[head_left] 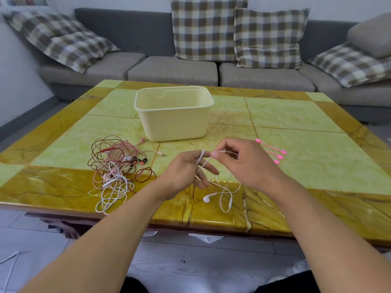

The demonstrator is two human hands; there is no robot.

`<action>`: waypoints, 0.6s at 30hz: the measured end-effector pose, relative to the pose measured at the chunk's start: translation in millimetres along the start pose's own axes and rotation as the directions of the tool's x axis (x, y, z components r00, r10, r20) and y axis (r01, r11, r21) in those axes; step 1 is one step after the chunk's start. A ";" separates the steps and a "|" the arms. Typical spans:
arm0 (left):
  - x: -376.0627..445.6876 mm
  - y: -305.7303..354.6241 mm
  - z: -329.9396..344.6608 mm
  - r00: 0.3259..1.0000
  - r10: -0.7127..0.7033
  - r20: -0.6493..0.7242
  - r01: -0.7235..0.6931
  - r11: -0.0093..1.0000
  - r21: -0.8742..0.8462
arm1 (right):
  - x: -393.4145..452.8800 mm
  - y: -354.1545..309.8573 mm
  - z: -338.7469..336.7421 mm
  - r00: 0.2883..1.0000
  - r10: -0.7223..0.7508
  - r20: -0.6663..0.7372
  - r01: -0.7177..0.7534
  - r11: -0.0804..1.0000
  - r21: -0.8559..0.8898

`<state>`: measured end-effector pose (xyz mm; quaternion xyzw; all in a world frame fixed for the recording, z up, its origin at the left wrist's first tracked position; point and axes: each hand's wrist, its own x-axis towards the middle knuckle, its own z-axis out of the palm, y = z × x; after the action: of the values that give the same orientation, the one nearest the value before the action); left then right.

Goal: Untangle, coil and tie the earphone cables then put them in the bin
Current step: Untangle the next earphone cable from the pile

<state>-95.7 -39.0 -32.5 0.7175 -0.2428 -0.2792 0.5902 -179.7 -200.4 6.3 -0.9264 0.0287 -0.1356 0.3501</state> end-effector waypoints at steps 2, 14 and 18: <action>-1.9 3.3 0.0 1.000 -0.006 0.017 0.006 0.999 -0.034 | 2.6 8.3 -1.1 0.996 0.015 -0.087 -0.010 0.999 0.051; -2.2 16.6 5.7 0.992 0.021 0.122 0.050 0.837 -0.546 | 13.1 28.8 14.2 0.971 0.225 -0.084 -0.181 0.916 0.357; 3.5 17.2 3.4 0.993 -0.003 -0.119 -0.074 0.770 -0.634 | 8.5 29.3 36.1 0.961 0.206 0.187 -0.235 0.960 0.153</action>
<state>-95.8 -46.9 -16.5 0.4851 -0.1137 -0.2924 0.8162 -160.5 -200.6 -36.9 -0.8915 0.0903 -0.0185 0.4435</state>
